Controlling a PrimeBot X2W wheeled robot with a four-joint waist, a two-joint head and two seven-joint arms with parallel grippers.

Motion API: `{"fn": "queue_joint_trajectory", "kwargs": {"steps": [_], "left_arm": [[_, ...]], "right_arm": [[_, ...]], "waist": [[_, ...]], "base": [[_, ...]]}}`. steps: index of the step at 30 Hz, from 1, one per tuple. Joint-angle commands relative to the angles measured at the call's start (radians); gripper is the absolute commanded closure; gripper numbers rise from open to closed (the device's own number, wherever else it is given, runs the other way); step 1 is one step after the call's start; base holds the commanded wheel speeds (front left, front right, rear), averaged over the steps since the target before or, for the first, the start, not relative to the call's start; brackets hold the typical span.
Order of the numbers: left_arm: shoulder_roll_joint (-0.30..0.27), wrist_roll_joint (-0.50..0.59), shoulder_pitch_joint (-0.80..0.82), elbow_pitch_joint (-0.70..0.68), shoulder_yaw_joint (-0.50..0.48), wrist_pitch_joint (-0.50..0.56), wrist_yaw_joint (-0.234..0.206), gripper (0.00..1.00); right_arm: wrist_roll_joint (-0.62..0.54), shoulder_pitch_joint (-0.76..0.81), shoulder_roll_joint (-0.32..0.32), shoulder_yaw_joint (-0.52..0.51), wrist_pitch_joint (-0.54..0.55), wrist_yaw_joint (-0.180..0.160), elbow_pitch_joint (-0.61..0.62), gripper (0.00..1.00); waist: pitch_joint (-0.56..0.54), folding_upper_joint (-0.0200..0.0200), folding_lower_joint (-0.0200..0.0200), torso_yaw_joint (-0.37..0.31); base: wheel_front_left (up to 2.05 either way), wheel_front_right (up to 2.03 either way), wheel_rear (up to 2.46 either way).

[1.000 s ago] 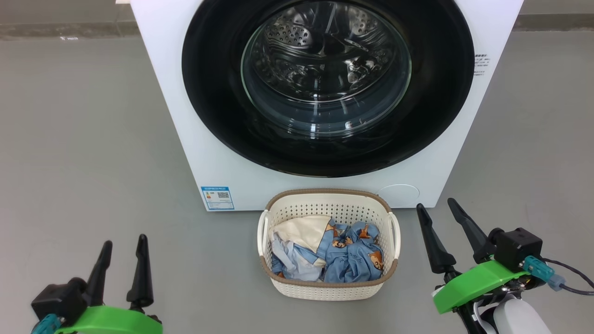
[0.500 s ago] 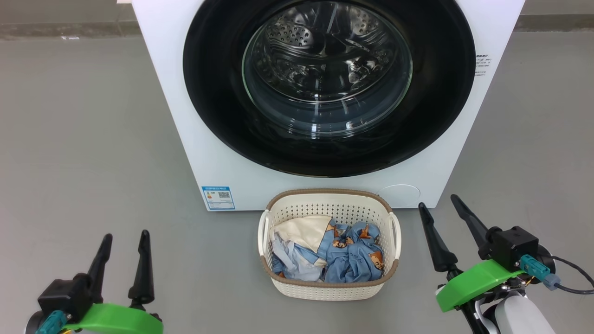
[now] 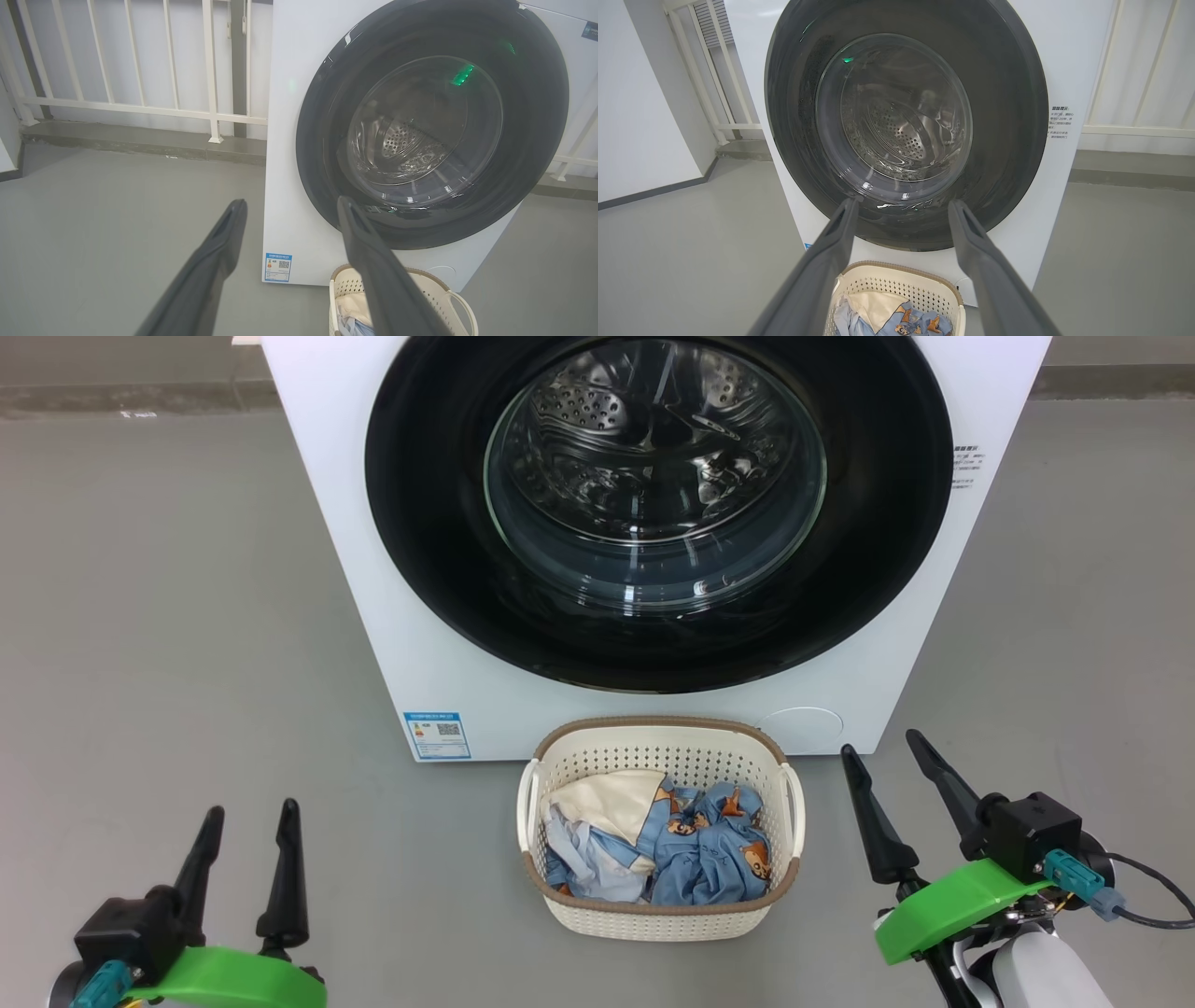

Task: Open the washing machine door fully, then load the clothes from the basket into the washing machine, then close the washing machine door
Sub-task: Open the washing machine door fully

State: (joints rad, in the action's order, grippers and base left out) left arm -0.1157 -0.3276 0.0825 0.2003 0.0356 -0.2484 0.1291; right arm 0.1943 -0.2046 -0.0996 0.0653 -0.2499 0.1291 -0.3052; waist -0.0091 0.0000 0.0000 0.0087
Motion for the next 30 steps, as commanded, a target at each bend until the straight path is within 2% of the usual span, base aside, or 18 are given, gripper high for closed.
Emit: {"fn": "queue_joint_trajectory", "kwargs": {"steps": [1,15,30], "left_arm": [[-0.027,0.009,0.046,-0.019,-0.033,-0.013,0.001,0.0],[-0.035,0.025,0.047,-0.015,-0.029,-0.013,-0.011,0.0],[-0.037,0.007,0.048,-0.009,-0.027,-0.013,-0.013,0.0]], "right_arm": [[0.0,-0.035,0.002,0.027,-0.012,0.002,0.02,0.0],[0.004,-0.037,0.003,0.03,-0.012,0.002,0.021,0.0],[0.006,-0.036,0.007,0.02,-0.012,0.002,0.026,0.0]], "waist": [[0.0,0.0,0.0,0.0],[0.002,0.0,0.0,-0.001],[0.005,0.0,0.0,-0.002]], "base": [[0.0,0.0,0.0],[0.22,0.22,-0.45],[1.08,1.08,-2.15]]}}
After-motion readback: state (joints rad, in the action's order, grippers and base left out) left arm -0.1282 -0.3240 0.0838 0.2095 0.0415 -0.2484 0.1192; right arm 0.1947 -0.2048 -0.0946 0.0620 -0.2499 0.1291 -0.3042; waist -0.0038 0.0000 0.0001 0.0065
